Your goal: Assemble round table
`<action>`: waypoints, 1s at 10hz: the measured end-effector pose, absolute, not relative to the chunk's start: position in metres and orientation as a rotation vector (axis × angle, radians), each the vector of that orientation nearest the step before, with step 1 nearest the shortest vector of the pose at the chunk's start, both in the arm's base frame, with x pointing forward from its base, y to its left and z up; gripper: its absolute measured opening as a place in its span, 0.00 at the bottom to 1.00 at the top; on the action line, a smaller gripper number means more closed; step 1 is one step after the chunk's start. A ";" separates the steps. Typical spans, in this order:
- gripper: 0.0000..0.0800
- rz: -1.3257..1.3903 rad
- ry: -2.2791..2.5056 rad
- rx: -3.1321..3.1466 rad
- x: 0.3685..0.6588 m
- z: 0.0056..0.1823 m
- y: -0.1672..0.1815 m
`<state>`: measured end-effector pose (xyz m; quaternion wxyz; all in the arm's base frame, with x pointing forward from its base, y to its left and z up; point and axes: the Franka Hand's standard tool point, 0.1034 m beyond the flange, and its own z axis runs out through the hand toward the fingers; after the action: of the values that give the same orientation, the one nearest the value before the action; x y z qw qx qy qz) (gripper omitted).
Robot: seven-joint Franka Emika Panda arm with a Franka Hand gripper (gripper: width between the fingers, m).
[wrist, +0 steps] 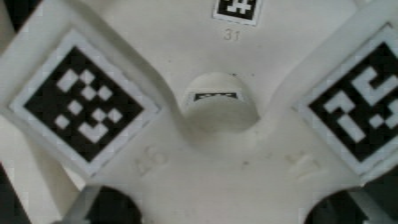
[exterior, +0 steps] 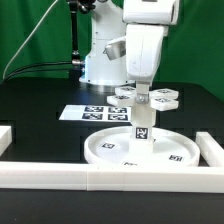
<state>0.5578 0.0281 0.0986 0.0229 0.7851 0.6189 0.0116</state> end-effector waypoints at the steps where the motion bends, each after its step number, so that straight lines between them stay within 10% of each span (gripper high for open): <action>1: 0.55 0.040 1.807 2.516 0.558 0.099 0.028; 10: 0.55 0.087 0.624 3.049 0.558 0.099 0.035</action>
Offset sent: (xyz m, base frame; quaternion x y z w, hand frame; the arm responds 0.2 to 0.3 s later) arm -0.0162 -0.0008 -0.0066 0.0428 -0.0107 0.3066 0.9508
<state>0.5578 0.0352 0.0987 0.0141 0.9792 0.2003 0.0279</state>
